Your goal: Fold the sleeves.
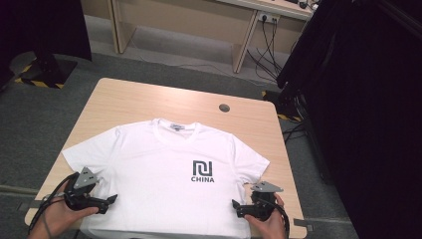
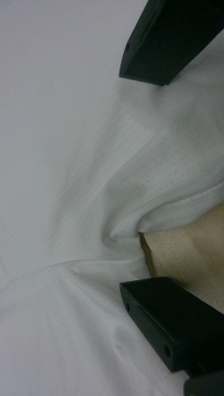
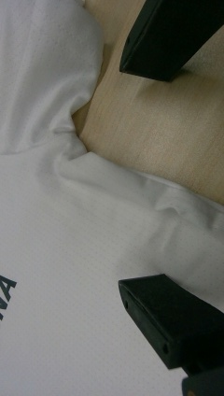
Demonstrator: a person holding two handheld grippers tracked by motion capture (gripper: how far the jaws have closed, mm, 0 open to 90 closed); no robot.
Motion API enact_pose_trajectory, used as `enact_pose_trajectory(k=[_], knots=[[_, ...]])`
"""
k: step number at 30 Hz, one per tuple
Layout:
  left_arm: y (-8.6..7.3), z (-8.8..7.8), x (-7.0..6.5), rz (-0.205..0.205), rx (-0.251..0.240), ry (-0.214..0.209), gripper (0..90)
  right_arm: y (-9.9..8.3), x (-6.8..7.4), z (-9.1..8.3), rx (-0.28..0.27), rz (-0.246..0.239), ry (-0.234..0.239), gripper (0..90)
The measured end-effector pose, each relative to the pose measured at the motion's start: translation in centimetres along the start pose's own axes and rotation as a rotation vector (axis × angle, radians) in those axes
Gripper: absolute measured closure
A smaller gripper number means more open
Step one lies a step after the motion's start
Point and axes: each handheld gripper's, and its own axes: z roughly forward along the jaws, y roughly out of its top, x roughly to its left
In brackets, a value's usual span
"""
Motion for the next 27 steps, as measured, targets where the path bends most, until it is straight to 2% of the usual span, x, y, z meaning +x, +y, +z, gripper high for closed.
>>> enact_pose_trajectory(k=[27], knots=[[0.04,-0.01,0.12,-0.003,0.001,0.001,0.0,-0.14,0.07,-0.04,-0.008,0.004,-0.004,0.8]])
